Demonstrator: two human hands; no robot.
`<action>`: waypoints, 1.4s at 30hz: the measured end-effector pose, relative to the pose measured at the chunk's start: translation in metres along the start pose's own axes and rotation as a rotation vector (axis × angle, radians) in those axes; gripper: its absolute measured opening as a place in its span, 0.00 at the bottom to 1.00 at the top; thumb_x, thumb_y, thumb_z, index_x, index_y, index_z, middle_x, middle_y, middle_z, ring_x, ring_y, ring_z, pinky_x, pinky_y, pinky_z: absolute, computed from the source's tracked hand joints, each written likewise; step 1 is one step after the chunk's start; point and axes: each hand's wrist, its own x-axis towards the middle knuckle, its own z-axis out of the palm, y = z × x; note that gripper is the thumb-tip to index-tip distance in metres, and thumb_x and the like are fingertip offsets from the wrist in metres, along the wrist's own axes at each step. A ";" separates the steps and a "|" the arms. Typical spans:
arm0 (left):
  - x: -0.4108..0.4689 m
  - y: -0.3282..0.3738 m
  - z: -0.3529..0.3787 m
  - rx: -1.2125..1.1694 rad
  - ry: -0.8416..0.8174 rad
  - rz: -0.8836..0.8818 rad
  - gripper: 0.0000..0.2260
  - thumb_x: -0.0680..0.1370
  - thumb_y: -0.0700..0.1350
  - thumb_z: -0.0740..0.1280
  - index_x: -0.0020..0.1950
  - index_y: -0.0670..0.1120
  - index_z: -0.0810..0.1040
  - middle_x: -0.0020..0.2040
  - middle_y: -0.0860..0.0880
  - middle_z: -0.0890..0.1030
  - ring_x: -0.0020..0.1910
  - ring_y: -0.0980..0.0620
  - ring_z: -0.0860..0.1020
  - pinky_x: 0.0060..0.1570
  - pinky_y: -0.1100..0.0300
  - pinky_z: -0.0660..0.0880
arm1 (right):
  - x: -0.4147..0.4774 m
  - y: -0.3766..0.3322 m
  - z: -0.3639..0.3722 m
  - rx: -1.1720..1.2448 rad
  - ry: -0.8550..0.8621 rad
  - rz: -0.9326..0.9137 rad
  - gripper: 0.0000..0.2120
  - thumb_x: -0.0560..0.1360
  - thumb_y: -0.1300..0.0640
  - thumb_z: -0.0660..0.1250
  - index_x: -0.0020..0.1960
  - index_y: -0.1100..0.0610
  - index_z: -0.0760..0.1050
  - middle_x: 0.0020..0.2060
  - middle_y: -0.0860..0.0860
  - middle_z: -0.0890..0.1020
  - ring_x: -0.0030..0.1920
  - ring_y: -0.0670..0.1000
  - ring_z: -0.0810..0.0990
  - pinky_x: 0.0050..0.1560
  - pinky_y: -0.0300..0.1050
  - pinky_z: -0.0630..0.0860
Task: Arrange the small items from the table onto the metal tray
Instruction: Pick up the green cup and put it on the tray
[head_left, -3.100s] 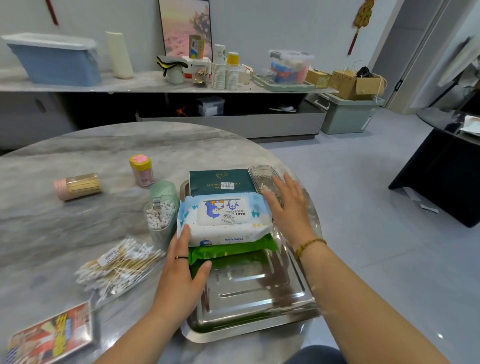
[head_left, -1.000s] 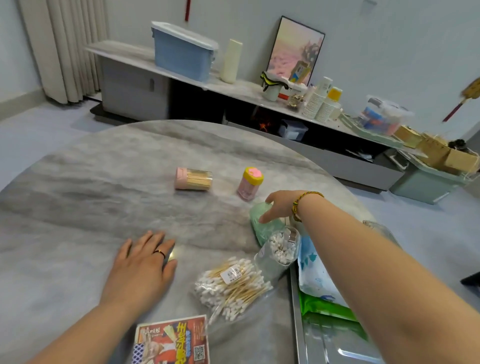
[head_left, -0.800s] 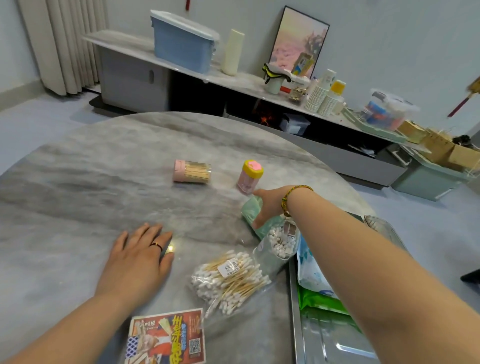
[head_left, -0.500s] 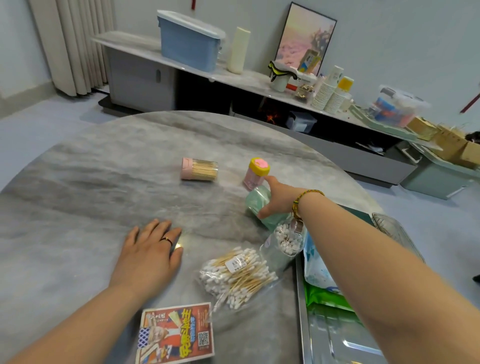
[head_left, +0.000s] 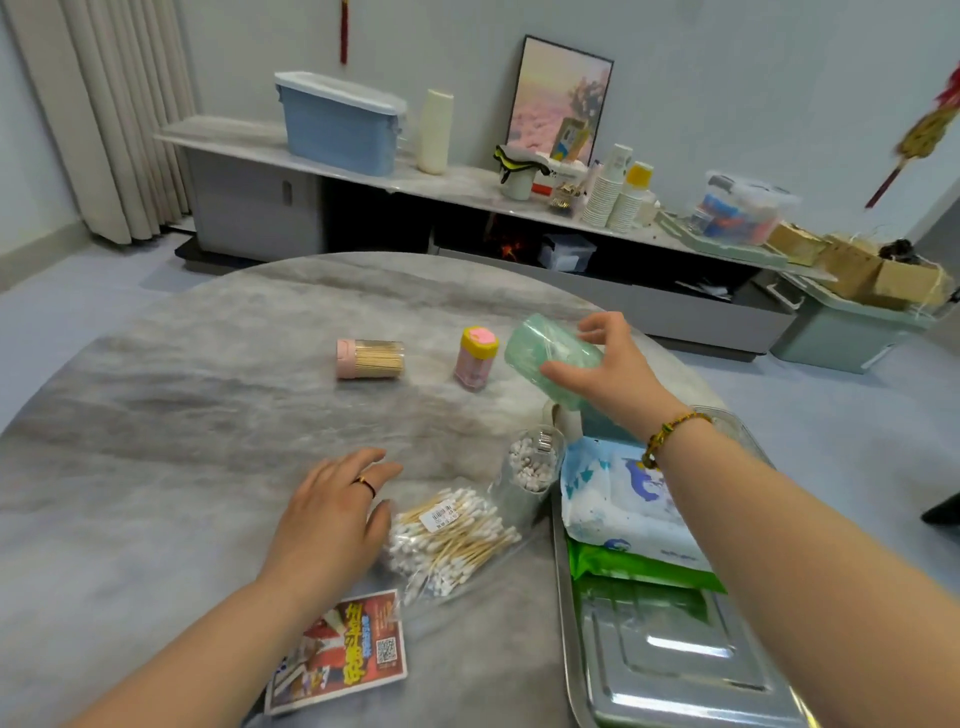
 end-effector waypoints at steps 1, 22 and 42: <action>-0.004 0.005 -0.001 -0.015 0.001 0.026 0.17 0.77 0.45 0.60 0.67 0.51 0.68 0.71 0.52 0.66 0.70 0.50 0.63 0.68 0.57 0.57 | -0.007 0.001 -0.010 -0.010 0.031 -0.004 0.22 0.69 0.58 0.71 0.56 0.58 0.63 0.51 0.51 0.67 0.46 0.50 0.71 0.34 0.35 0.69; -0.064 0.139 0.088 -0.079 -0.350 0.111 0.30 0.78 0.53 0.56 0.74 0.50 0.43 0.77 0.53 0.42 0.75 0.56 0.42 0.72 0.62 0.44 | -0.171 0.132 -0.116 -0.059 0.462 0.386 0.30 0.67 0.58 0.72 0.64 0.55 0.61 0.59 0.53 0.72 0.58 0.58 0.73 0.61 0.59 0.70; -0.063 0.135 0.097 -0.020 -0.363 0.142 0.27 0.78 0.51 0.54 0.74 0.52 0.45 0.76 0.55 0.42 0.66 0.63 0.33 0.71 0.61 0.40 | -0.153 0.169 -0.092 0.129 0.245 0.377 0.50 0.63 0.63 0.75 0.73 0.51 0.45 0.68 0.55 0.63 0.65 0.52 0.66 0.65 0.51 0.69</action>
